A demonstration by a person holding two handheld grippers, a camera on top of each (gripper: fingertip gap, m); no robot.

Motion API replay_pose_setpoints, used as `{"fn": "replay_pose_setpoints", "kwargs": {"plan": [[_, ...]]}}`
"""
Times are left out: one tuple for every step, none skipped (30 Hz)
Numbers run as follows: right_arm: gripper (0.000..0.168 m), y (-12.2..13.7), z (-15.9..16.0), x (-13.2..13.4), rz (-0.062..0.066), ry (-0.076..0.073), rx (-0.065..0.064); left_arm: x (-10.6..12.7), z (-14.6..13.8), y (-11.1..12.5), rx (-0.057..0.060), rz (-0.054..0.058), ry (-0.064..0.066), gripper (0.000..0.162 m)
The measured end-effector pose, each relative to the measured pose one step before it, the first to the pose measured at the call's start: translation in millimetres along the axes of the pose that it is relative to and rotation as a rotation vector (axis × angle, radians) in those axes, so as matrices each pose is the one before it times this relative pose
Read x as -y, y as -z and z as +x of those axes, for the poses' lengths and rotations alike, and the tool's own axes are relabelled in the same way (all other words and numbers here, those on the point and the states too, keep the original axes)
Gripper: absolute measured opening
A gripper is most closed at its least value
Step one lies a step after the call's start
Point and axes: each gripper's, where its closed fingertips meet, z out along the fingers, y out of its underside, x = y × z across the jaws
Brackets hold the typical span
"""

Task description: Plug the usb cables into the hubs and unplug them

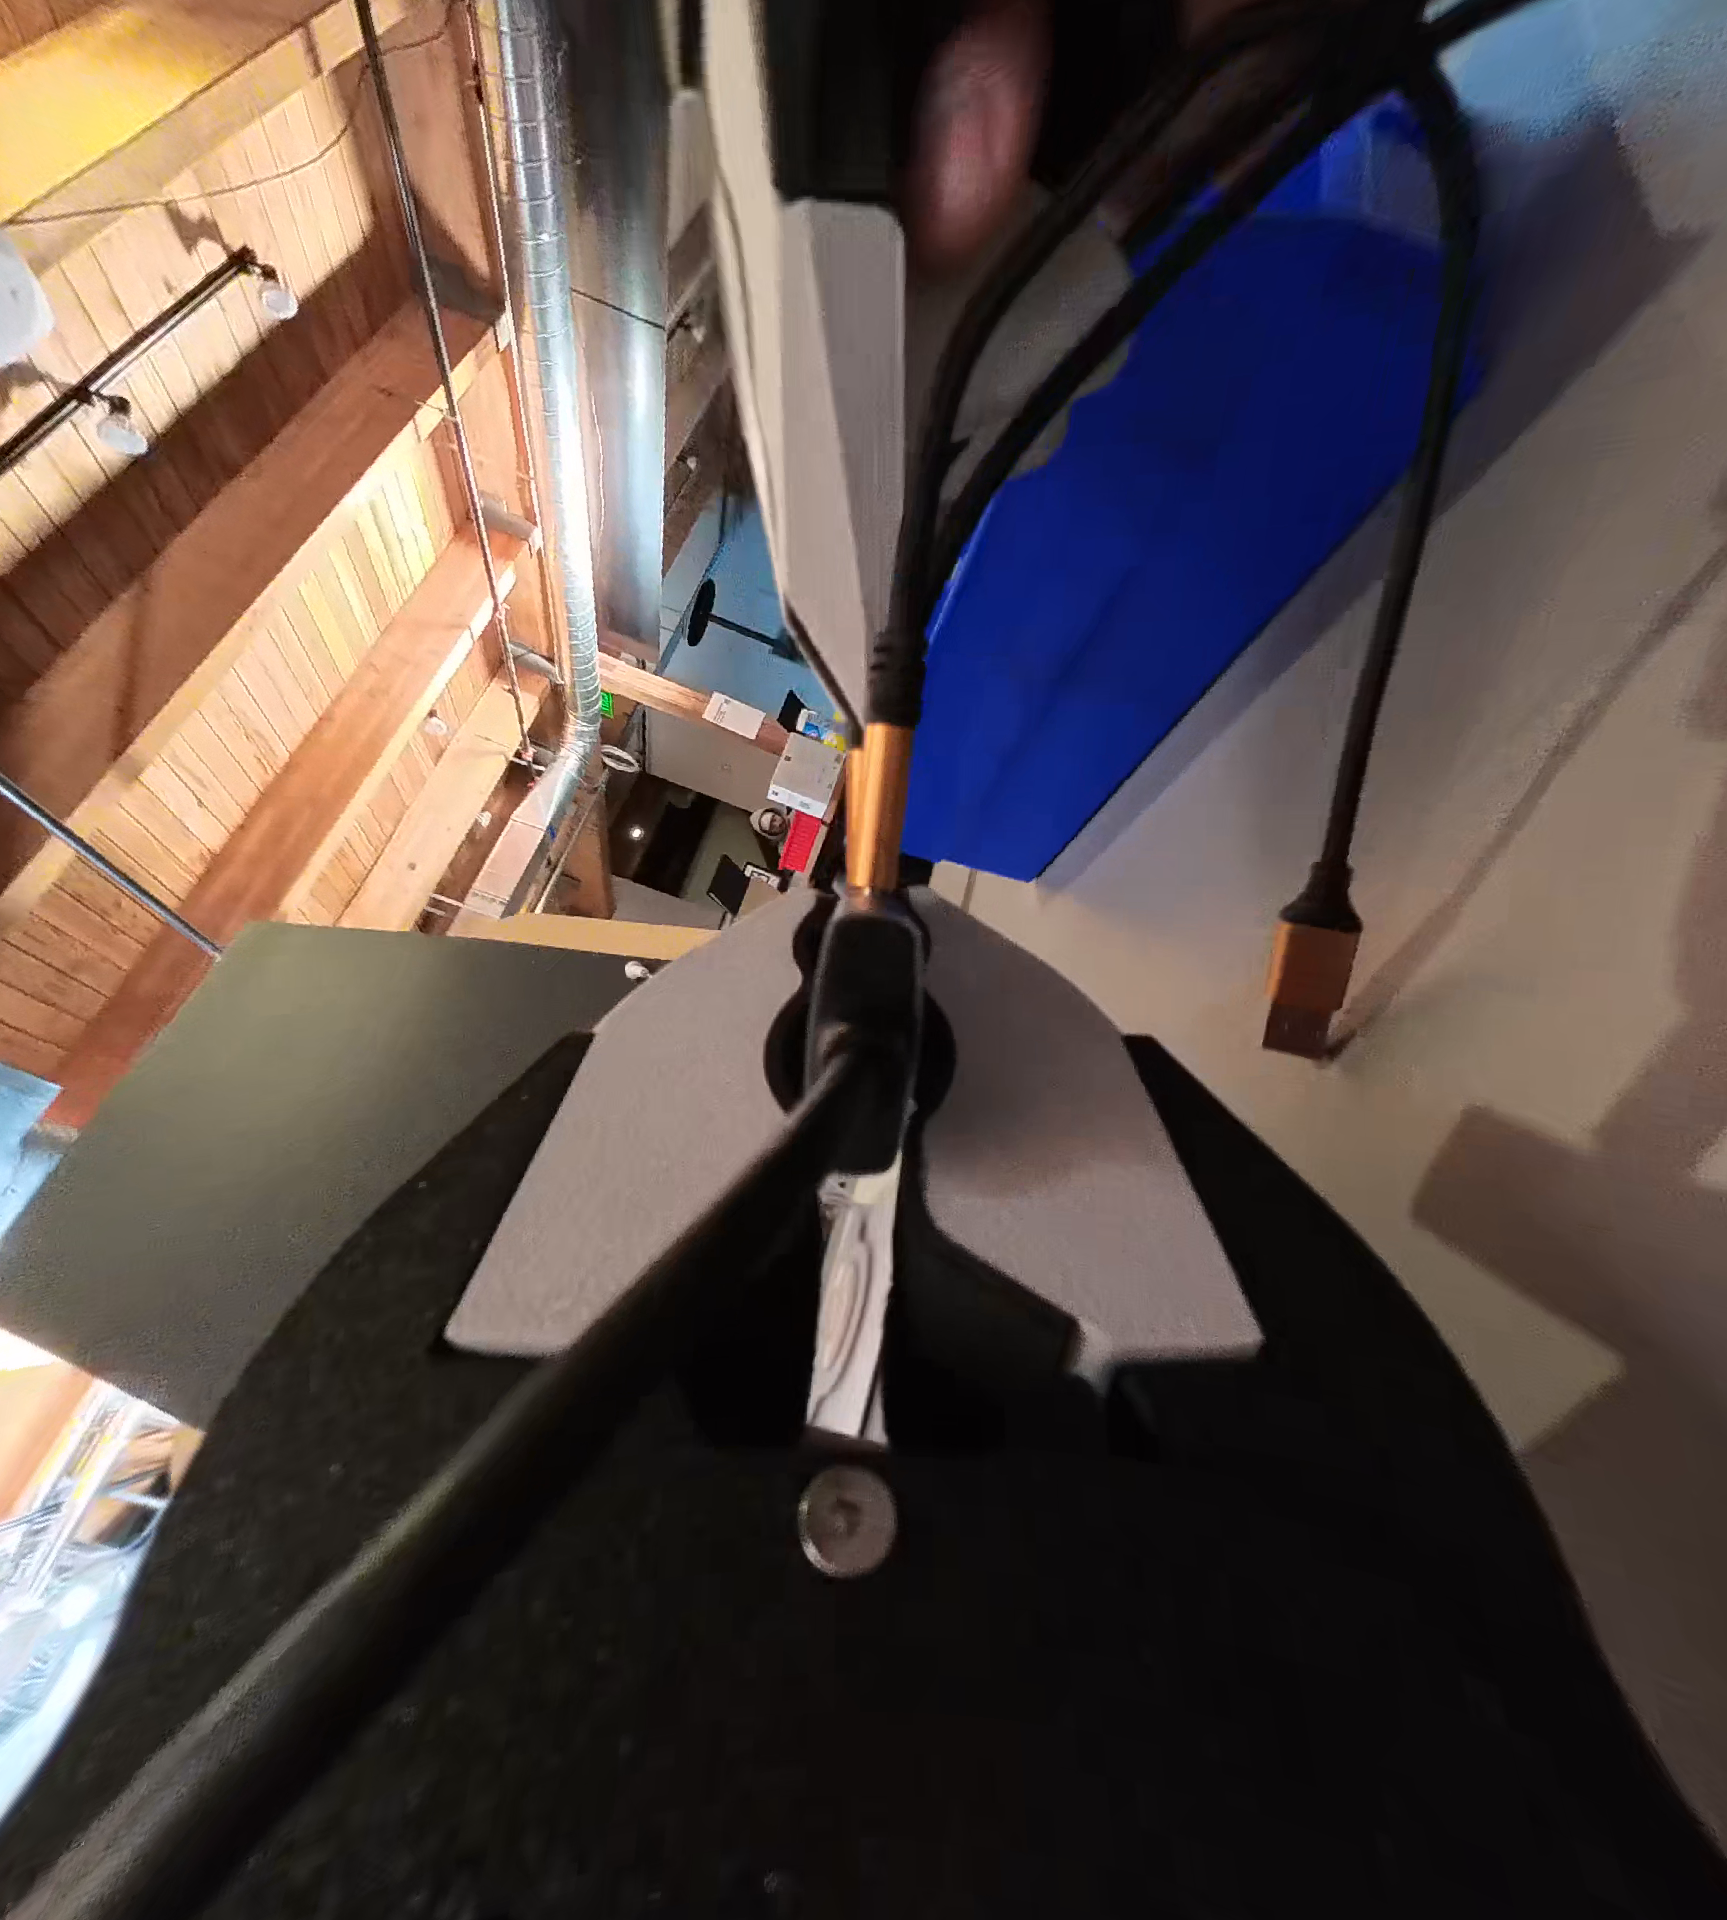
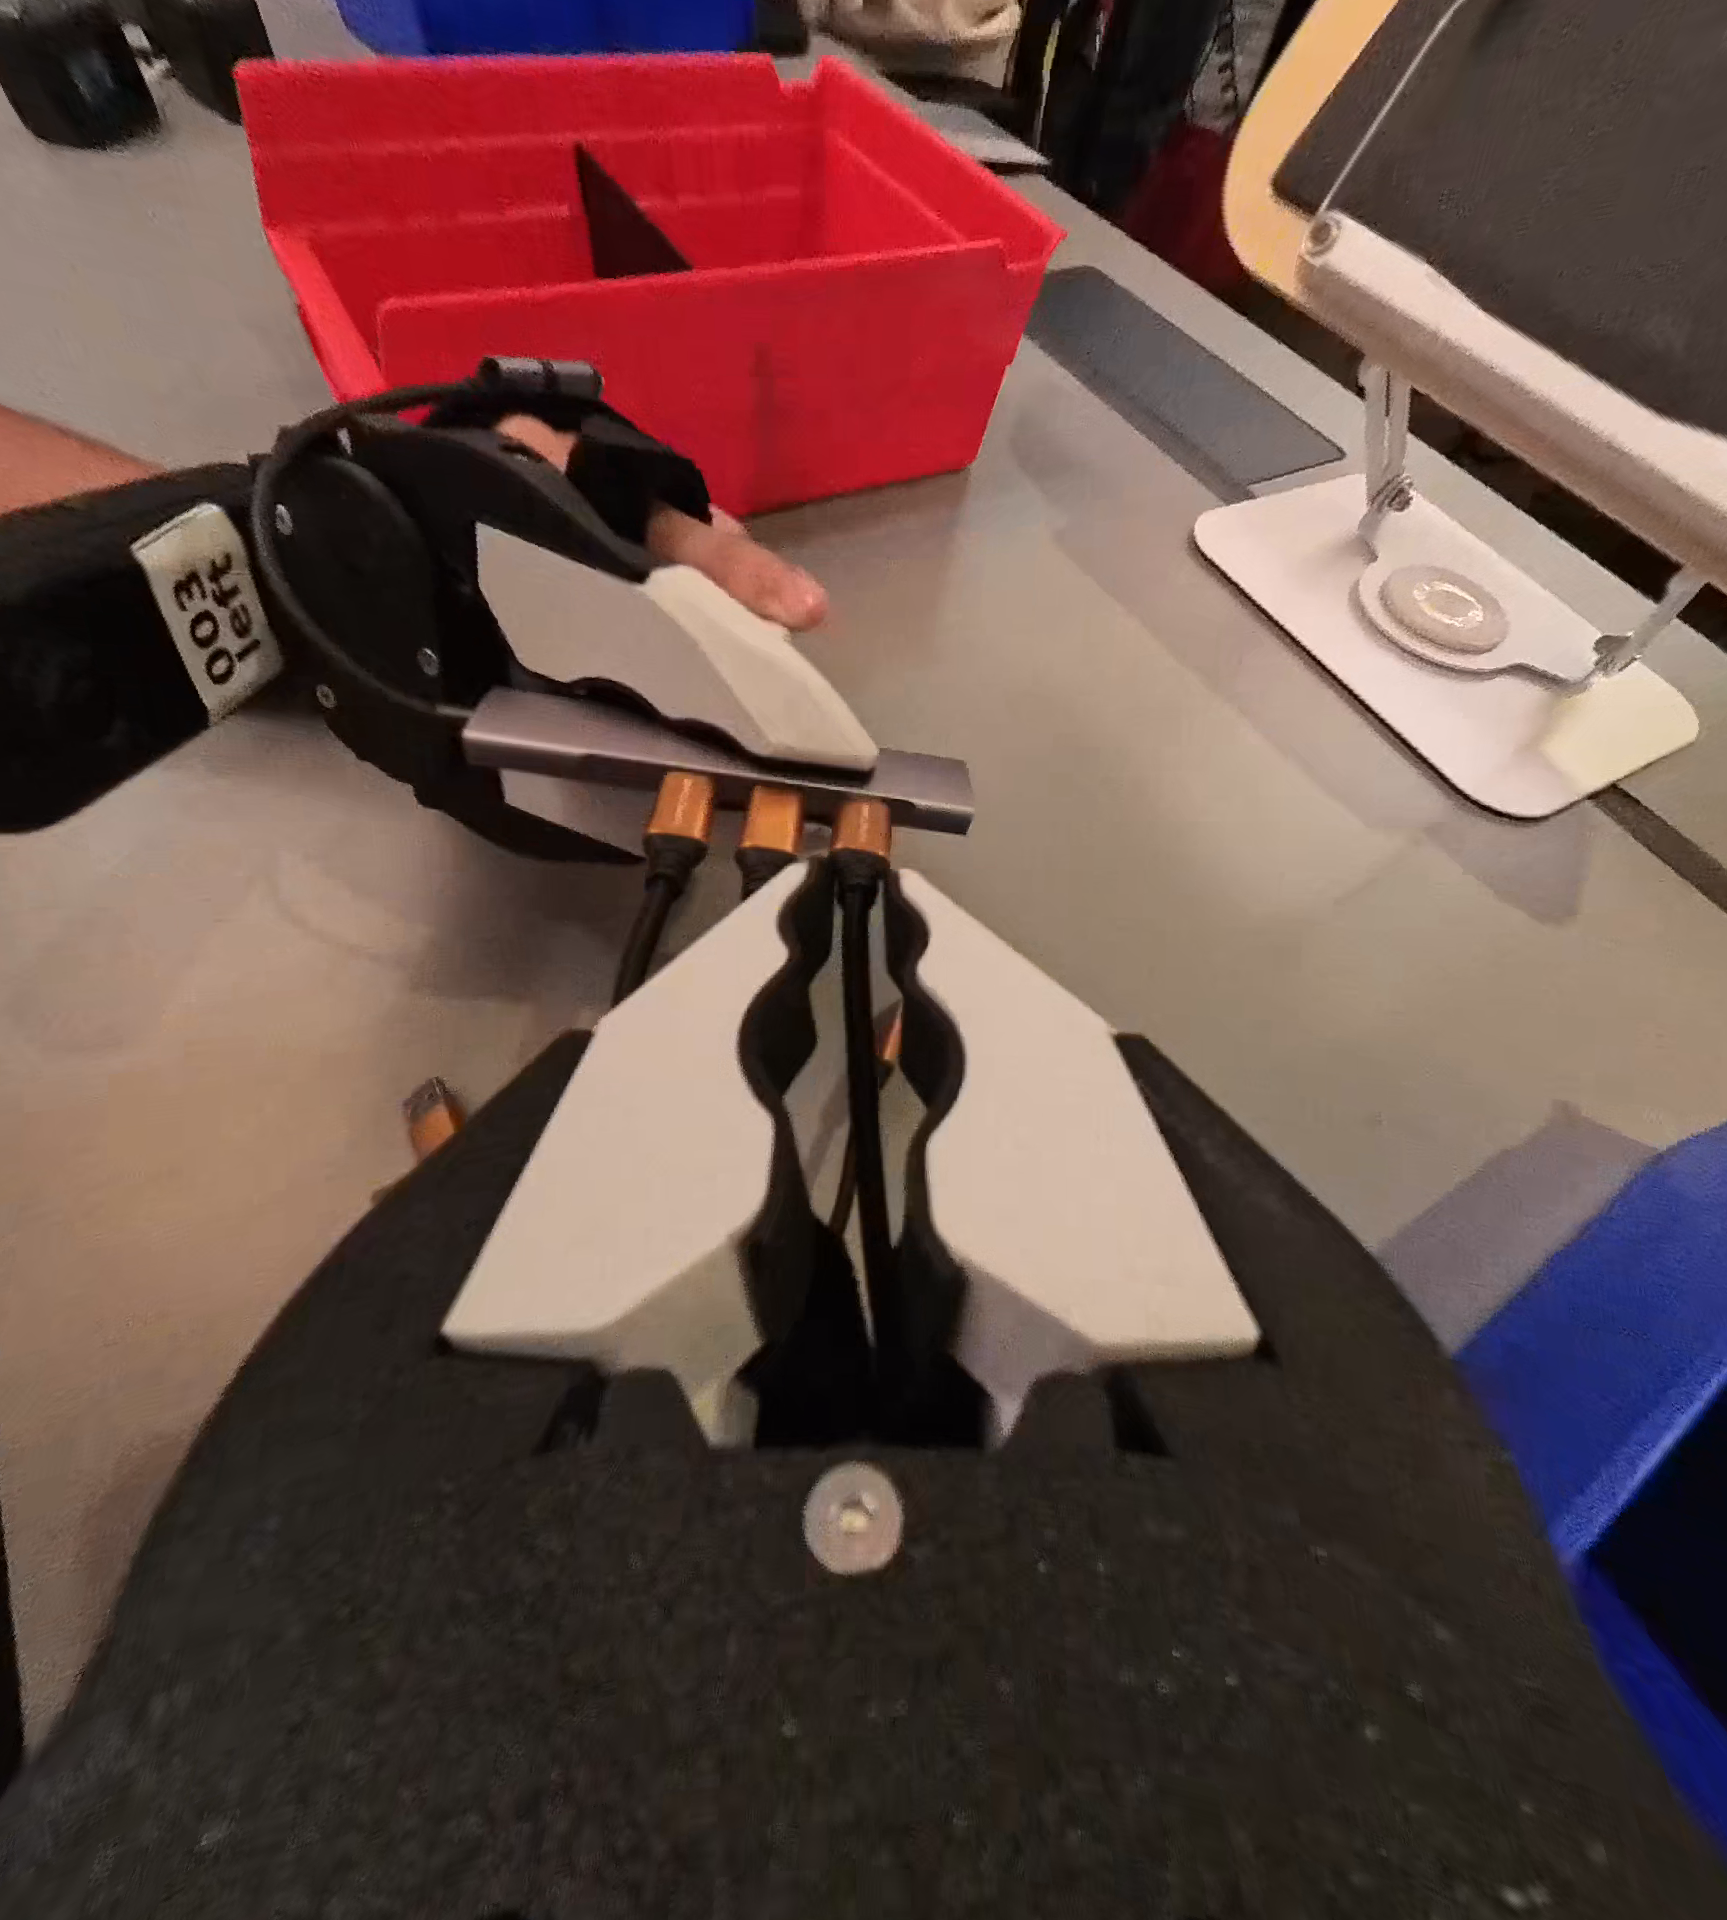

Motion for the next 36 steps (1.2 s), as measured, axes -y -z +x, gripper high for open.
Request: {"fn": "replay_pose_setpoints", "kwargs": {"plan": [[0.007,-0.13,0.08,-0.31,0.0197,-0.004,0.0034,0.18,0.46,0.07,-0.0004,-0.002,-0.0027,0.009],[0.007,0.01,0.04,0.48,0.0195,0.0124,-0.0029,0.13,-0.01,0.14,0.0045,-0.0026,-0.0124,0.009],[0.007,-0.22,-0.29,0.5,0.0127,0.0122,-0.0037,0.13,-0.59,0.28,0.0059,0.0001,-0.0141,0.009],[0.007,-0.24,-0.19,0.89,0.0096,0.002,-0.0008,-0.2,-0.59,0.38,0.0025,0.0007,-0.0092,0.009],[0.007,-0.47,-0.19,0.36,0.0046,-0.0011,0.0015,-0.43,-0.62,0.34,0.0006,-0.002,0.001,0.009],[0.006,-0.27,0.22,-0.23,-0.0013,-0.0028,0.0011,-0.69,-0.39,0.01,-0.0006,-0.0057,0.0119,0.009],[0.006,0.12,0.12,0.62,0.0028,-0.0085,0.0048,-0.49,-0.4,-0.21,0.002,-0.0031,0.0185,0.009],[0.005,0.51,-0.25,0.93,0.0069,-0.0064,0.0083,0.27,-1.03,-0.07,0.0072,0.0048,0.0251,0.009],[0.005,0.29,-0.4,-0.58,-0.0034,-0.0012,0.008,0.52,-0.82,-0.08,0.004,0.0076,0.0297,0.01],[0.006,-0.1,-0.22,-0.99,-0.0081,0.002,0.0043,0.08,-0.03,-0.08,-0.003,0.0036,0.0263,0.011],[0.006,0.01,-0.58,0.41,0.0008,0.0009,0.0043,-0.17,-0.27,-0.2,-0.0005,0.0024,0.0186,0.012],[0.005,-0.28,-0.99,0.18,0.0,-0.0052,0.0073,0.1,-0.64,0.09,0.0022,0.0038,0.0124,0.012],[0.006,-0.68,-2.27,-0.8,-0.0062,-0.0022,0.0143,-0.22,0.15,-0.04,-0.0025,0.0001,0.0069,0.013],[0.005,-0.67,-3.98,0.41,0.0023,0.0116,0.0199,-0.64,0.57,-0.31,-0.0029,-0.0032,0.0033,0.014],[0.005,-1.21,-6.14,0.51,0.0002,0.0091,0.0285,-1.29,0.86,-0.75,-0.0016,-0.0059,0.0012,0.013],[0.005,-2.16,-2.21,-1.75,-0.0161,0.0083,0.0024,-1.61,1.78,-0.82,-0.0062,-0.0053,-0.0024,0.014],[0.005,-1.91,1.3,-2.2,-0.0194,0.0104,-0.016,-1.52,2.19,-0.09,-0.0099,-0.0064,-0.0068,0.014],[0.005,-1.15,0.91,0.25,-0.002,-0.0108,-0.0072,-2.02,0.97,0.13,-0.0069,-0.0154,-0.011,0.012],[0.005,-0.27,1.36,0.73,0.0044,-0.015,-0.0049,-1.8,-0.32,-0.68,-0.0074,-0.0123,-0.0059,0.011],[0.005,-0.26,1.27,0.09,0.0025,-0.0111,-0.002,-1.53,0.43,-0.92,-0.0103,-0.0088,0.0068,0.01],[0.005,-0.28,0.84,0.11,0.0063,-0.0078,0.0008,-1.18,0.91,-0.87,-0.0048,-0.0097,0.01,0.01],[0.005,-0.3,0.72,-0.9,0.0021,-0.0101,0.0027,-1.07,1.43,-0.67,-0.0031,-0.0099,0.0026,0.01],[0.005,-0.4,0.41,-1.15,0.0018,-0.0076,0.0025,-0.97,1.5,-0.54,-0.0046,-0.0087,-0.0032,0.01],[0.005,-0.5,-0.02,-0.37,0.0042,-0.0118,0.0027,-0.43,0.1,-0.09,0.0022,-0.0046,-0.0022,0.01],[0.005,-0.71,0.04,-0.31,-0.0003,-0.0126,0.0009,-0.5,-0.15,0.05,0.0013,-0.0037,0.0018,0.01],[0.005,-0.73,0.29,-1.28,-0.0108,-0.004,-0.0024,-0.64,0.2,-0.23,-0.0023,-0.0062,0.0082,0.01],[0.005,-0.39,0.24,-0.75,-0.0109,0.0017,-0.003,-0.63,0.63,-0.42,-0.0031,-0.0068,0.0072,0.009],[0.005,-0.14,0.27,-0.63,-0.0097,0.0007,-0.0019,-0.3,0.86,-0.45,-0.0024,-0.0068,-0.0016,0.009],[0.005,0.03,0.39,-0.29,-0.0034,-0.0028,-0.0008,-0.22,0.92,-0.47,-0.0017,-0.0062,-0.0025,0.009],[0.005,-0.06,0.3,0.0,0.0012,-0.008,0.0005,0.42,0.73,-0.31,-0.0027,-0.0033,0.0055,0.009],[0.006,-0.25,1.54,-0.71,-0.0011,-0.0108,-0.0064,0.33,0.41,-0.38,-0.0024,-0.0062,0.0043,0.009],[0.006,-0.65,1.31,-1.03,-0.0032,-0.0072,-0.0086,-0.89,0.38,-0.56,0.0007,-0.014,-0.0049,0.009],[0.006,-1.04,0.73,-1.74,-0.01,-0.0013,-0.0102,-1.24,0.61,-0.46,0.0014,-0.0118,-0.0099,0.009],[0.006,-1.28,0.29,-2.09,-0.0128,0.0015,-0.0098,-1.27,1.06,-0.21,-0.0007,-0.009,-0.0121,0.009],[0.006,-0.86,0.67,-1.14,-0.006,0.0016,-0.0106,-1.13,0.47,-0.26,0.0031,-0.0085,-0.0091,0.009],[0.006,-0.29,1.08,-0.64,-0.001,-0.0042,-0.007,-0.74,0.17,-0.64,0.0045,-0.0087,0.0005,0.009]]}}
